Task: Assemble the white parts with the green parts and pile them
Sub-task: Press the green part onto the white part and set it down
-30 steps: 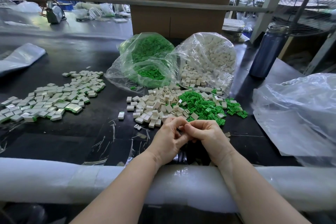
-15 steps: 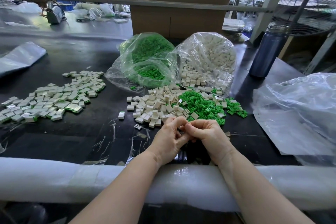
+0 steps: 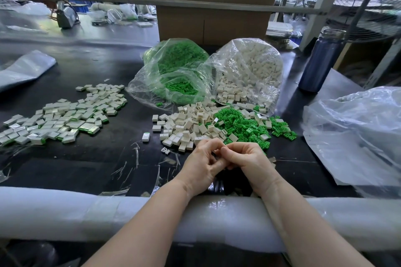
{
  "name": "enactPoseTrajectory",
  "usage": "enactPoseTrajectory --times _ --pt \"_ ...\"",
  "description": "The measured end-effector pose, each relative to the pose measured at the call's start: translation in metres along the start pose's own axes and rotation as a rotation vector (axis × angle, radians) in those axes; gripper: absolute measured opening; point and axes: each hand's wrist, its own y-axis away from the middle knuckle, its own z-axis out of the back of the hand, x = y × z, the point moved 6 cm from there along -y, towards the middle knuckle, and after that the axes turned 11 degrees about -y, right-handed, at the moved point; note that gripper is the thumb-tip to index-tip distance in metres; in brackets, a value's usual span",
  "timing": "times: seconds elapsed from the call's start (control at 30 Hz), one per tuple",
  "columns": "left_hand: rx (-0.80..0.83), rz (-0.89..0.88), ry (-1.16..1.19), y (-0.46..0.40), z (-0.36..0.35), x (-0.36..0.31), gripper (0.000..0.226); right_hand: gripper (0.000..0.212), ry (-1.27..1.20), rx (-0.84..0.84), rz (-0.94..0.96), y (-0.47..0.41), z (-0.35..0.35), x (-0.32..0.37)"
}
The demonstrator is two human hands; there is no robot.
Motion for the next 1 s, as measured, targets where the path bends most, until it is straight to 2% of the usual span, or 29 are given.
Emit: enactPoseTrajectory --times 0.77,1.0 --pt "0.03 -0.009 -0.03 0.0001 -0.0036 0.0016 0.013 0.018 0.015 -0.049 -0.007 0.0005 0.004 -0.0002" --pt "0.005 0.002 0.049 0.0003 -0.0005 -0.0003 0.013 0.017 -0.003 -0.029 0.038 -0.0008 0.0009 -0.001"
